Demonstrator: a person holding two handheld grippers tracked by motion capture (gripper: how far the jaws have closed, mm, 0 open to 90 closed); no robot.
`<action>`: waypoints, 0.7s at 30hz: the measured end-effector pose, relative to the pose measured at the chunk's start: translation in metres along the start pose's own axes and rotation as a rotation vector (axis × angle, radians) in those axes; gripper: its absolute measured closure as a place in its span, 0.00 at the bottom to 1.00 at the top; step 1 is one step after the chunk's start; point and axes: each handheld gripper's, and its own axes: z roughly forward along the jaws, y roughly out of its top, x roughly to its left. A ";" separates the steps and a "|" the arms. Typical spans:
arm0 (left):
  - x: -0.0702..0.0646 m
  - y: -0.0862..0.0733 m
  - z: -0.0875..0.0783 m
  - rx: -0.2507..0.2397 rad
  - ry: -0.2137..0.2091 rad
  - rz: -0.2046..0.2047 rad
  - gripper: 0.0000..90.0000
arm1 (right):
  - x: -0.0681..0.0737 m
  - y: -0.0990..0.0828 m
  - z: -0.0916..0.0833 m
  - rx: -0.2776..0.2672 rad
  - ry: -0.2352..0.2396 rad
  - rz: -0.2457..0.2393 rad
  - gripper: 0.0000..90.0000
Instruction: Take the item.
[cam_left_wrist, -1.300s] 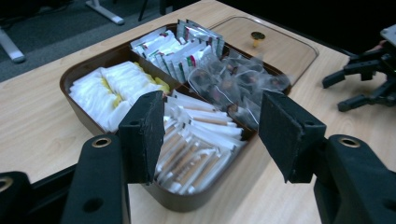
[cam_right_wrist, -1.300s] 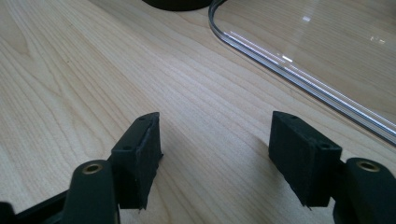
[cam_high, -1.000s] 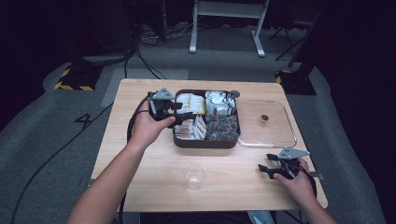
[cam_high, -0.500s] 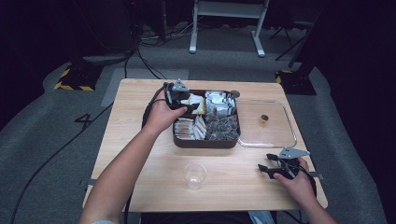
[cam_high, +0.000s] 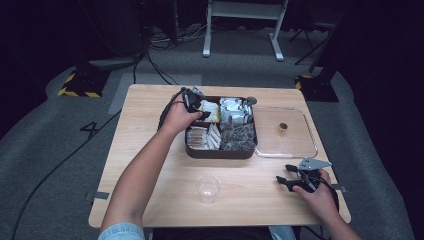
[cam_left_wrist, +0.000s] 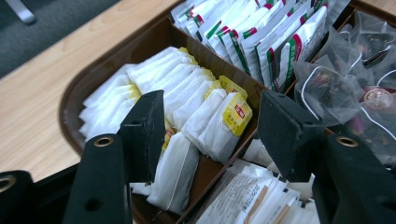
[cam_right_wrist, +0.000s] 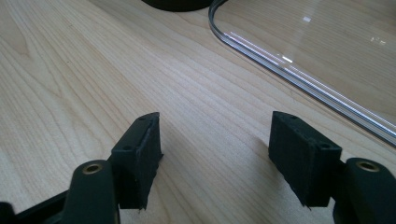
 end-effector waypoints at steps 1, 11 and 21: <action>0.000 0.000 0.002 0.009 -0.007 -0.001 0.48 | 0.000 0.000 0.000 0.000 0.000 0.000 0.38; 0.001 0.001 0.022 0.087 -0.025 -0.003 0.57 | 0.000 0.000 0.000 -0.001 0.000 0.000 0.38; 0.006 0.000 0.036 0.134 -0.043 -0.024 0.74 | 0.000 0.000 0.000 -0.001 0.001 -0.002 0.39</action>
